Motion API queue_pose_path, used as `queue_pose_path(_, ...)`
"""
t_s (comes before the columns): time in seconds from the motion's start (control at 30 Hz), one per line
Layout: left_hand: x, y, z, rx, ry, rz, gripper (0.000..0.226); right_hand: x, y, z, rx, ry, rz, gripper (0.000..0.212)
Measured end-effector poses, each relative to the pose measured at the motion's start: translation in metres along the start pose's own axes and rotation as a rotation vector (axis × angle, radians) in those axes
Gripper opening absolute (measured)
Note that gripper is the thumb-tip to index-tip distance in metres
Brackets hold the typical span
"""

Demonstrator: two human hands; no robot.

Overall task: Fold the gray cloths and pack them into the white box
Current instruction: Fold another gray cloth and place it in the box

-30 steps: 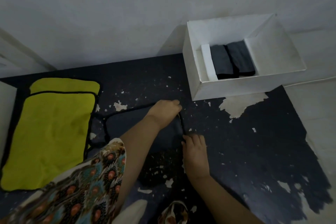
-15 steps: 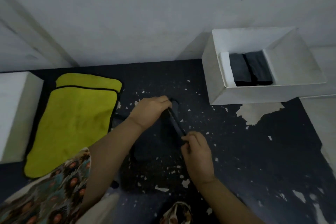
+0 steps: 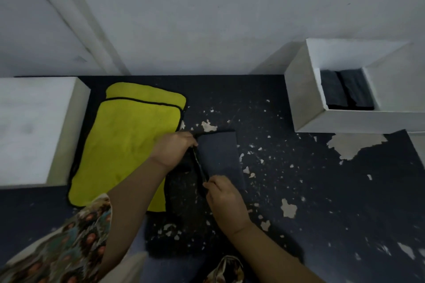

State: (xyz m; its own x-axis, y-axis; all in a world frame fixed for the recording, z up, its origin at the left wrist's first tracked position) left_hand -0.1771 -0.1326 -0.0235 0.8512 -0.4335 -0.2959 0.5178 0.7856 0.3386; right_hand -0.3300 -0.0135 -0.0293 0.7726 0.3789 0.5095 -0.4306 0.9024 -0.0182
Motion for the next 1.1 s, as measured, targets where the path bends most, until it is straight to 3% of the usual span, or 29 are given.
queue_pose_path(0.13, 0.008, 0.001, -0.010, 0.070, -0.074, 0.064, 0.037, 0.002, 0.001, -0.018, 0.092, 0.053, -0.021, 0.024)
queue_pose_path(0.47, 0.012, -0.007, -0.016, 0.106, -0.097, -0.067, 0.032, 0.013, 0.017, -0.037, 0.033, 0.217, -0.053, 0.018)
queue_pose_path(0.6, 0.009, -0.013, -0.010, 0.072, 0.017, -0.054, 0.024, 0.016, 0.017, -0.040, 0.019, 0.229, -0.124, 0.022)
queue_pose_path(0.77, 0.002, -0.021, -0.006, 0.071, 0.199, -0.001, 0.009, 0.025, 0.008, -0.030, 0.037, 0.192, -0.181, 0.004)
queue_pose_path(0.97, 0.004, -0.021, -0.012, 0.092, 0.445, 0.098, 0.028, 0.019, -0.016, -0.012, 0.160, 0.000, -0.363, 0.014)
queue_pose_path(1.1, 0.007, -0.019, -0.009, 0.002, 0.561, 0.159, 0.018, -0.003, -0.034, 0.006, 0.130, -0.100, -0.360, 0.019)
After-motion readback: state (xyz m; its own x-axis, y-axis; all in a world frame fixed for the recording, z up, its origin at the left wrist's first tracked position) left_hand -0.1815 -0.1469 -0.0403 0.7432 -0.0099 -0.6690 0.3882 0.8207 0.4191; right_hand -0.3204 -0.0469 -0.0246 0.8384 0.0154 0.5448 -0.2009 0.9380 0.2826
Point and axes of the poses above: each hand's wrist, its own y-axis away from the middle knuckle, its own z-axis out of the back of the hand, x = y × z, the point moved 2 cm from there along -y, towards the middle knuckle, and after that the axes turned 12 degrees about x, right-handed, at the moved point
